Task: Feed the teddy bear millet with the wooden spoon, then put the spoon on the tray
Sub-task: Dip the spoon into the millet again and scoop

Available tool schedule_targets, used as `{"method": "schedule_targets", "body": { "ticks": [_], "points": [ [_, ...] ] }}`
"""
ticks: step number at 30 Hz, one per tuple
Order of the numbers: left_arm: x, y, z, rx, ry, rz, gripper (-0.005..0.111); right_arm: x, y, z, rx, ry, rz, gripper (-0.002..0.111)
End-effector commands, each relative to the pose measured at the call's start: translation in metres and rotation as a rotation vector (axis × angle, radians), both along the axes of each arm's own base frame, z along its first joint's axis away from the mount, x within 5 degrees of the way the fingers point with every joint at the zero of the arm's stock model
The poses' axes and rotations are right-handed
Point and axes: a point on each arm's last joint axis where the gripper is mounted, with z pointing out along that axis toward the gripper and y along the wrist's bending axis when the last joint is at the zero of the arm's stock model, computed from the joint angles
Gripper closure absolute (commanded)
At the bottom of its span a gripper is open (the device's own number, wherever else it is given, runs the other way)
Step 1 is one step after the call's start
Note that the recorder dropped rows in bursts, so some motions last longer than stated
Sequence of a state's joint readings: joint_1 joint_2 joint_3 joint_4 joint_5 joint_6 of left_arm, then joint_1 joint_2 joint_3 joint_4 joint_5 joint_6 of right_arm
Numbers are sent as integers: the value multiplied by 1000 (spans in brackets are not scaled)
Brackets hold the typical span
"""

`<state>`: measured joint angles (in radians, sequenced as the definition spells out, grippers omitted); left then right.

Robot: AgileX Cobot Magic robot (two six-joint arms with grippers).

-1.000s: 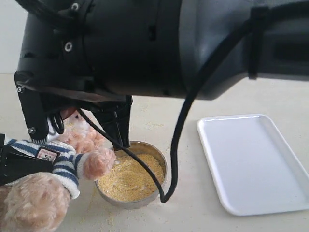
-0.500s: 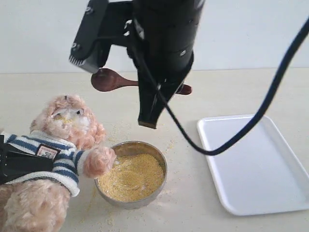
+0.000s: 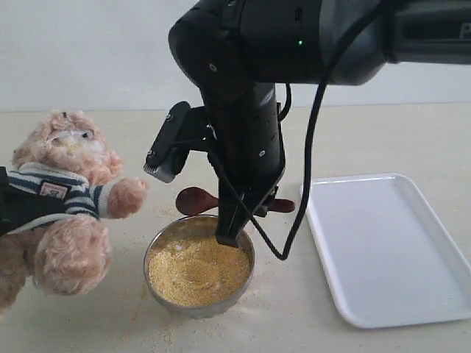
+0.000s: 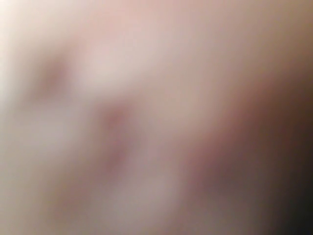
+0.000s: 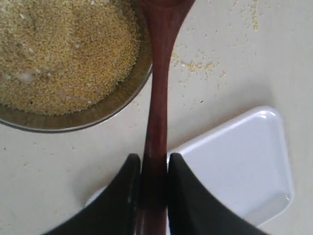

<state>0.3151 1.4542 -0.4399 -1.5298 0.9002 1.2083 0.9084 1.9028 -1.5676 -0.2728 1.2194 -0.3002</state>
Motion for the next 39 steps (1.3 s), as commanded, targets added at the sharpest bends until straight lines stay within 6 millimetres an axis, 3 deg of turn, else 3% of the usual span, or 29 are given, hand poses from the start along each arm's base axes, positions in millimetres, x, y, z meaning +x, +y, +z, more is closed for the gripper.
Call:
{"method": "schedule_targets", "body": {
  "ticks": [1, 5, 9, 27, 32, 36, 39],
  "points": [
    [2, -1, 4, -29, -24, -11, 102, -15, 1, -12, 43, 116, -58, 109],
    [4, 0, 4, -35, -37, 9, 102, -38, -10, -41, -104, 122, -39, 109],
    [7, -1, -8, -78, 17, -10, 102, -44, -6, -41, -105, 124, -14, 109],
    [6, -2, -9, -61, -3, -39, 102, -49, -3, -42, -47, 168, -143, 109],
    [6, -2, -9, -56, -7, -45, 102, -56, -11, -7, 50, 137, -143, 109],
    [-1, -8, -8, -90, 8, -138, 102, -57, -11, -5, 56, 148, -113, 109],
    [-12, -12, -14, -137, 117, -151, 102, -51, -22, 15, 232, 294, -165, 109]
  ]
}}
